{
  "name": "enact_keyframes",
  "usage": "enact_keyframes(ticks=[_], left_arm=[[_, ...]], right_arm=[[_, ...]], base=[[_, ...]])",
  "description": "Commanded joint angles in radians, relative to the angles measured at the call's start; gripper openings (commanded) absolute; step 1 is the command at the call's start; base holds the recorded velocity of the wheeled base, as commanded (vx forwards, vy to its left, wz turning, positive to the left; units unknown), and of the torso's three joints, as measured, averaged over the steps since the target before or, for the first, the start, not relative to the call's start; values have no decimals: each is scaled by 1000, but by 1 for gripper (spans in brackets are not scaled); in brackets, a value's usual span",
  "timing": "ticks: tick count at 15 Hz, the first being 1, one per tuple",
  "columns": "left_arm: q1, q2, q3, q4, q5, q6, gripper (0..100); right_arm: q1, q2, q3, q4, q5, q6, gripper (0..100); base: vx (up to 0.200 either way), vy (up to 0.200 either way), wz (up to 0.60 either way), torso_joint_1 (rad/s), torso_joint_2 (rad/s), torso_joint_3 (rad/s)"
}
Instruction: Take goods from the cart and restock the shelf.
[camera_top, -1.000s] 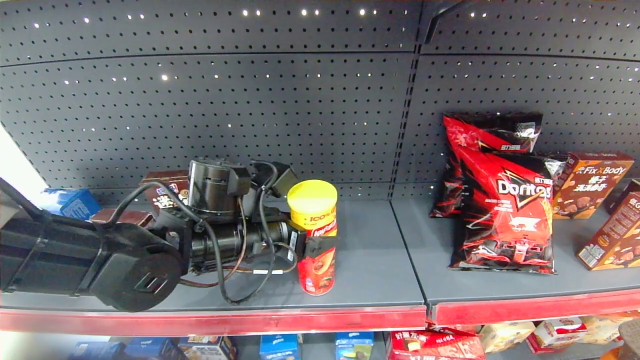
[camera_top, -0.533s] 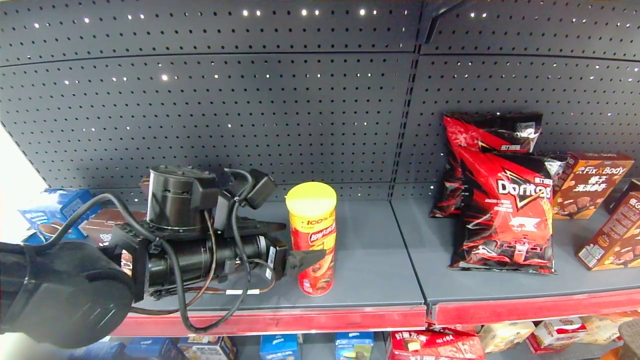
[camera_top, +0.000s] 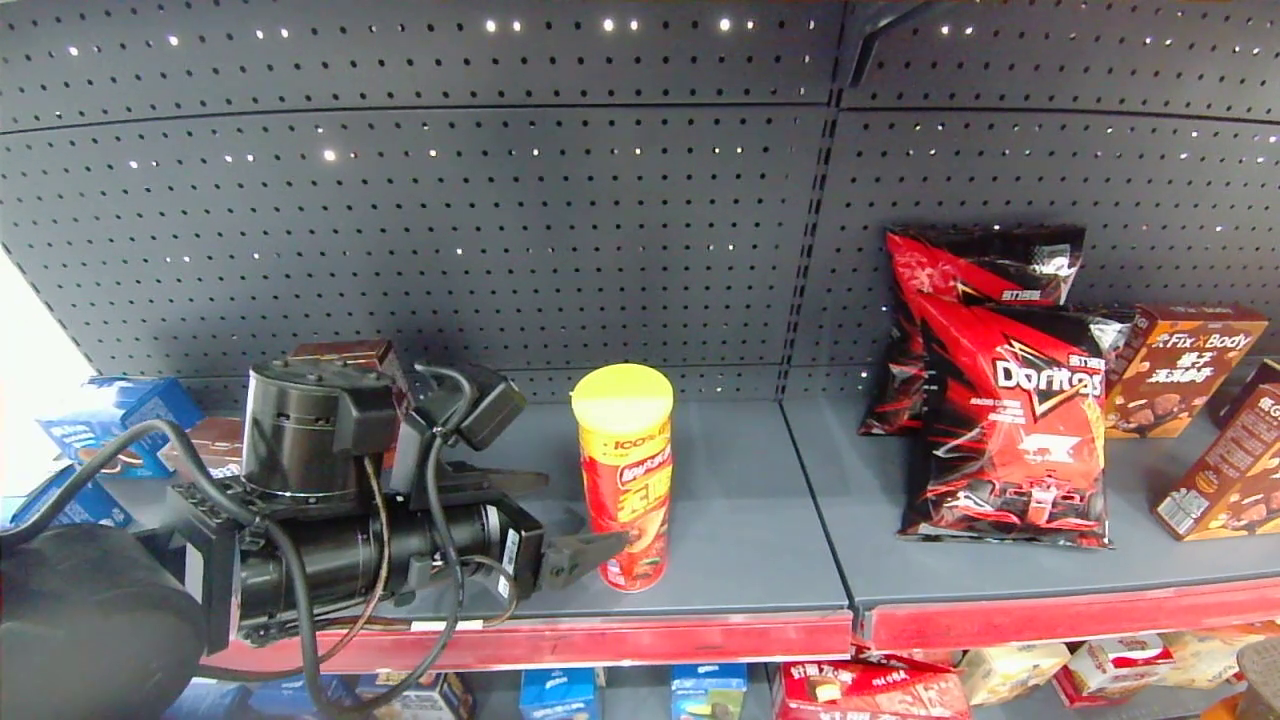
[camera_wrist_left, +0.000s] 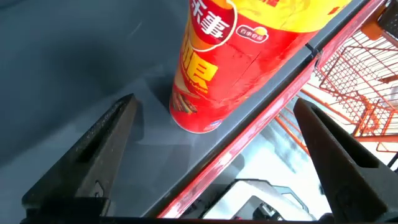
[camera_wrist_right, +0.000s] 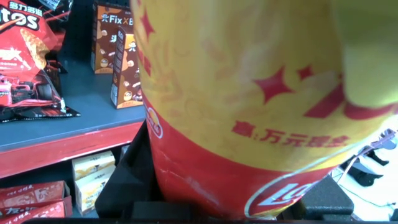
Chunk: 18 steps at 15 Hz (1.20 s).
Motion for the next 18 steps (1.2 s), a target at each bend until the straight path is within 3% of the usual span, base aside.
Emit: enact_keyframes(ticks=[1, 10, 18], left_arm=[[0, 3, -6, -1, 0, -1, 100], [11, 94, -81, 7, 35, -1, 100], [62, 86, -69, 7, 37, 1, 100]], right_arm=[[0, 2, -1, 1, 0, 0, 0], [0, 2, -3, 1, 0, 0, 0], [0, 2, -1, 1, 0, -1, 0]], base=[[0, 0, 0, 0, 0, 0], [0, 0, 0, 0, 0, 0], [0, 0, 0, 0, 0, 0]])
